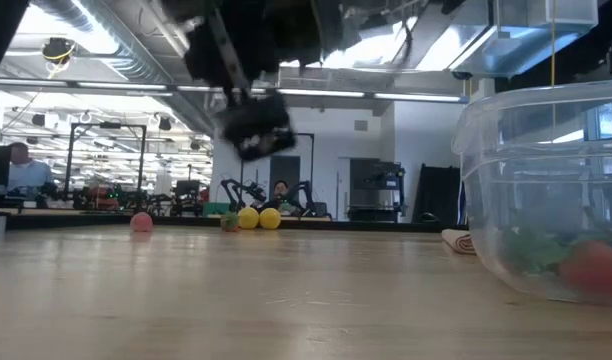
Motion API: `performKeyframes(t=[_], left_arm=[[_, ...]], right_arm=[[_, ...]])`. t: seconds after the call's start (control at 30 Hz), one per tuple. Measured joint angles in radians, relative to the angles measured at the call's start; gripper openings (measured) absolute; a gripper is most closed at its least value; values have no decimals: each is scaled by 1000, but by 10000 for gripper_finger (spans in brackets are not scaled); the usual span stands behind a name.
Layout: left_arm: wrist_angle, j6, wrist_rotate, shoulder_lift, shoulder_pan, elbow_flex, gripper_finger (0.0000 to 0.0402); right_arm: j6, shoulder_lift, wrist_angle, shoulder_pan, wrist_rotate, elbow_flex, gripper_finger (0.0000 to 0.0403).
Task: Pick and placing Produce into tupperware
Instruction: Put the blueberry into the transparent container
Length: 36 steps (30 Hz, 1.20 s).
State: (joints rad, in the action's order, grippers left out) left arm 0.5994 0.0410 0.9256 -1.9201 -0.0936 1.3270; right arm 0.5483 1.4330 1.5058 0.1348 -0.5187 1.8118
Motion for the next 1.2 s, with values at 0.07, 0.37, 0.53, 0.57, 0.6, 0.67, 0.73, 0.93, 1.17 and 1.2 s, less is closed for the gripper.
performKeyframes(t=[0.07, 0.37, 0.53, 0.57, 0.6, 0.67, 0.73, 0.93, 1.17, 1.2], left_arm=[[-104, -5, -68, 57, -11, -40, 282], [-732, 212, -295, 270, -80, -393, 282], [-1020, 295, -280, 306, -133, -561, 282], [-1071, 300, -270, 316, -148, -588, 282], [-1113, 308, -255, 322, -160, -617, 282], [-1212, 317, -222, 331, -184, -675, 282], [-1349, 317, -199, 341, -211, -732, 282], [-1655, 292, -170, 343, -275, -923, 282], [-1775, 21, -236, 342, -315, -1057, 282], [-1773, -28, -236, 342, -323, -1061, 282]], right_arm=[[-1, 0, -2, -3, -12, 0, 301], [26, 0, -15, -6, -13, 0, 301], [106, 0, -34, -7, -14, 0, 301], [119, 0, -35, -7, -14, 0, 301], [131, 0, -36, -7, -14, 0, 301], [148, 0, -37, -7, -14, 0, 301], [162, 0, -44, -7, -14, 0, 301], [232, 0, -102, -7, -14, 0, 301], [228, 0, -213, -9, -13, 0, 301], [228, 0, -224, -12, -13, 0, 301]])
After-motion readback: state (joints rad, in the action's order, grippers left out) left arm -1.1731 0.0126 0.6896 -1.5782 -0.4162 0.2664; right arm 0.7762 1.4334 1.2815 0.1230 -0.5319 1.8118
